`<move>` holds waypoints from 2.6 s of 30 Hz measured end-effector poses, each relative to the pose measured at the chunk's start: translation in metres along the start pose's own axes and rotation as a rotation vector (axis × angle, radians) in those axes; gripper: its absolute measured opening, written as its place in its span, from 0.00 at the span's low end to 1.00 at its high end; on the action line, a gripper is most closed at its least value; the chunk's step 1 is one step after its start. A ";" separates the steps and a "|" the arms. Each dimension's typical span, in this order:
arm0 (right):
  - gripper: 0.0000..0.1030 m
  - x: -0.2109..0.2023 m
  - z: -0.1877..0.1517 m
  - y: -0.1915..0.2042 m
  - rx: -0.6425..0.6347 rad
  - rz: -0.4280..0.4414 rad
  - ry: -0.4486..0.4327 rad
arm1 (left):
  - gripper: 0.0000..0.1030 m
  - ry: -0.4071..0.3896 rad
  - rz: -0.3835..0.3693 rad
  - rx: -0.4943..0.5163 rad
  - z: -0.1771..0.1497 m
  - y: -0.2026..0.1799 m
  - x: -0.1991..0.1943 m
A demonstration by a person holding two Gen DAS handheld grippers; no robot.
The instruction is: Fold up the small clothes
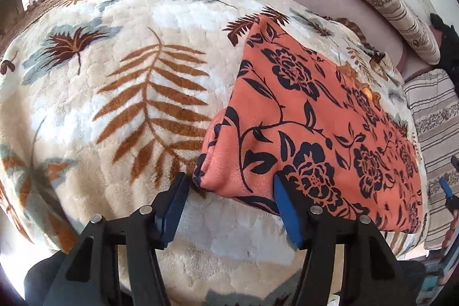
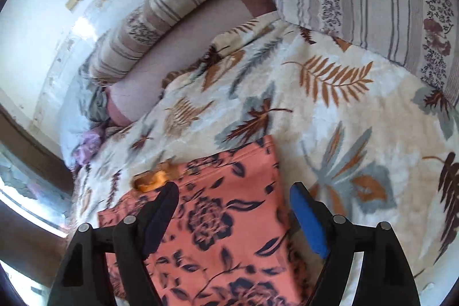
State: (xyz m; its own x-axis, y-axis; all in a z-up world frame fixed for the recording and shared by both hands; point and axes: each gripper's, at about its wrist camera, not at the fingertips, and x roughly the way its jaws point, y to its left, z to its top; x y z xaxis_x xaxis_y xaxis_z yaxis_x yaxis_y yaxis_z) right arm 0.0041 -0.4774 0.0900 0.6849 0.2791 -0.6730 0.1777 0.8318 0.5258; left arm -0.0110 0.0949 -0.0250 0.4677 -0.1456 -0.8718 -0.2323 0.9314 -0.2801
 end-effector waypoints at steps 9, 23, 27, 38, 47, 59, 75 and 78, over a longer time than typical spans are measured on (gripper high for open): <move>0.80 0.032 -0.083 0.017 0.093 0.196 0.233 | 0.60 -0.074 -0.052 0.034 0.029 -0.011 -0.027; 0.81 0.065 -0.040 -0.010 0.154 0.256 0.325 | 0.63 -0.026 0.044 0.150 0.076 -0.038 0.027; 0.81 0.106 0.008 -0.013 0.184 0.259 0.346 | 0.63 -0.006 0.005 0.168 0.120 -0.052 0.053; 0.81 0.107 0.054 -0.052 0.254 0.133 0.204 | 0.63 -0.002 0.020 0.012 0.126 -0.022 0.062; 0.86 0.005 -0.082 -0.029 0.286 0.270 0.219 | 0.66 -0.078 -0.002 0.151 0.038 -0.055 0.007; 0.87 0.031 -0.131 -0.076 0.520 0.254 0.206 | 0.66 -0.105 -0.014 0.213 -0.018 -0.092 -0.030; 0.87 0.040 -0.115 -0.083 0.483 0.277 0.131 | 0.67 -0.090 0.021 0.274 -0.009 -0.132 0.006; 0.87 0.039 -0.118 -0.084 0.471 0.294 0.116 | 0.67 -0.081 -0.003 0.271 -0.005 -0.143 0.022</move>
State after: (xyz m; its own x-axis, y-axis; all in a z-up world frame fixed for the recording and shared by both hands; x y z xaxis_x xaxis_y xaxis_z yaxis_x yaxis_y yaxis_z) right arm -0.0674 -0.4797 -0.0417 0.6755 0.5397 -0.5023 0.3056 0.4151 0.8569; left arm 0.0285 -0.0432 -0.0064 0.5370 -0.1316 -0.8333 0.0004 0.9878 -0.1558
